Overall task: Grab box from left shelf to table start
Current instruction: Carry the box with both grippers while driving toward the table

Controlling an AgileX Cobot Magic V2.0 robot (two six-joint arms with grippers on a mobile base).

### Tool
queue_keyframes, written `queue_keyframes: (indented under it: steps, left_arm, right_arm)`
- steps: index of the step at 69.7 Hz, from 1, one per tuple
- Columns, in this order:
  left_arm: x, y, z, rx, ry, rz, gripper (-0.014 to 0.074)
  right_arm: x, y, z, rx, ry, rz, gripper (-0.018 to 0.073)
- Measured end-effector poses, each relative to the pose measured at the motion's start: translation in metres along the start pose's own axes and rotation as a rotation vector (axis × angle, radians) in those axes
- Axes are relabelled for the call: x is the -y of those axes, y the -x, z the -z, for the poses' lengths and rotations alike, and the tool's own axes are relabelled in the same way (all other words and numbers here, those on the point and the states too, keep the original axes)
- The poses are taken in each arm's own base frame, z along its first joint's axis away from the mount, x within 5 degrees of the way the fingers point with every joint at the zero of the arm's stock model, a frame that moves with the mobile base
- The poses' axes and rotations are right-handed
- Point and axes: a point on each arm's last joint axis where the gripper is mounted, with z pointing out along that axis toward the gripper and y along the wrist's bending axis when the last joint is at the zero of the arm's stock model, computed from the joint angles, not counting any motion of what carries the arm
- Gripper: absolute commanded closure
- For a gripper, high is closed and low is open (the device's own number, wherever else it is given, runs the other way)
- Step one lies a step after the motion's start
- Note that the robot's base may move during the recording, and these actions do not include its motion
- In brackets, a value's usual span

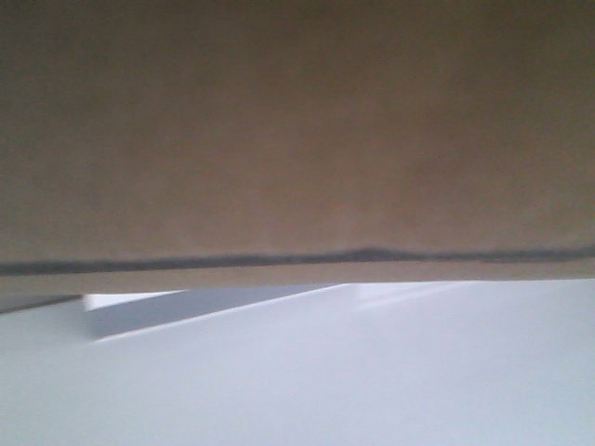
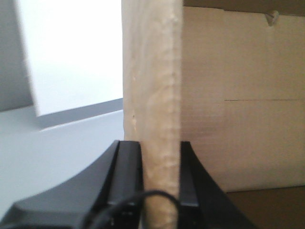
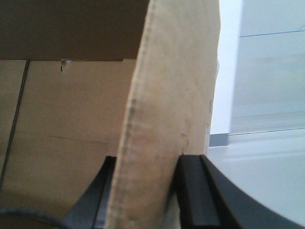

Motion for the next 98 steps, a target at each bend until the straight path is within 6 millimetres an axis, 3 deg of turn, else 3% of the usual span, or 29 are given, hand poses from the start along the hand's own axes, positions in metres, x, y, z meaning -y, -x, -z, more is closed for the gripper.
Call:
queue_keyframes:
  steps: [98]
  left_arm:
    - [0.0000,0.0000,0.0000,0.000,0.000,0.000,0.0689]
  right_arm:
    - [-0.0003,0.0000,-0.0001,0.001,0.001,-0.001,0.0501]
